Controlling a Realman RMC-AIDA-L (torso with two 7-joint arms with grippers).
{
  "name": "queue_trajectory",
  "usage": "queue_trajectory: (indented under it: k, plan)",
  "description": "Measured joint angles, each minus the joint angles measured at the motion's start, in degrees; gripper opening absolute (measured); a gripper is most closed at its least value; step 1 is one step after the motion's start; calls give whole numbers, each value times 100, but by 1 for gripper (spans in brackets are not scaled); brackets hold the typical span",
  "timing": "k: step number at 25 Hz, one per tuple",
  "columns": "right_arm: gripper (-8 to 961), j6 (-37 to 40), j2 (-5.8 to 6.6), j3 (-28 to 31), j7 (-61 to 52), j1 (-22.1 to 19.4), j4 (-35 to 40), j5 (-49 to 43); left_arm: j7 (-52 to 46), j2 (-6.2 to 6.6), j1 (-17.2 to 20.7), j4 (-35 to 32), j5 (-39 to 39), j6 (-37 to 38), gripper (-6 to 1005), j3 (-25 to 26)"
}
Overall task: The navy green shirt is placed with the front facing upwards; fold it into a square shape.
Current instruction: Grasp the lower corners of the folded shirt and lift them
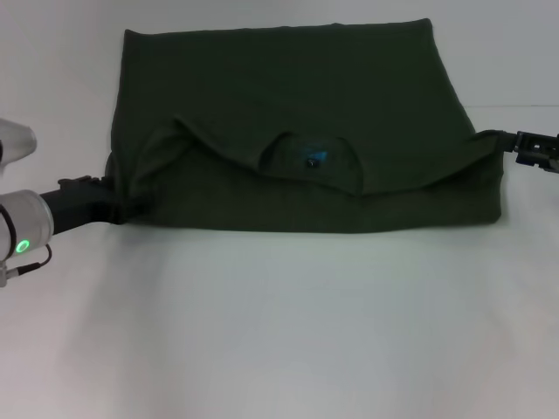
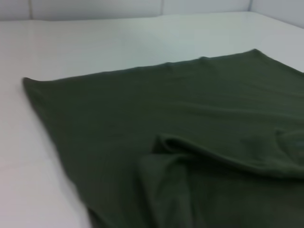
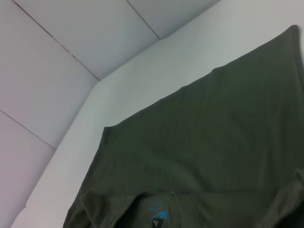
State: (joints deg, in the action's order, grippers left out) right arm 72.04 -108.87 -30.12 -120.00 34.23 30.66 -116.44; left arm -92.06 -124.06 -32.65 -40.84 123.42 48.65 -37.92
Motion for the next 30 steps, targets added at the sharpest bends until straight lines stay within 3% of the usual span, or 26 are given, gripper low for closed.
queue_trajectory:
  k: [18,30]
  plan:
    - [719,-47,0,-12,36,-85,-8,-20,-608,-11,-83,-20,533,-20,687,-251]
    - [719,-115,0,-12,47,-123,-8,-49,-1121,11,-101,-51,714,-197,228,-222]
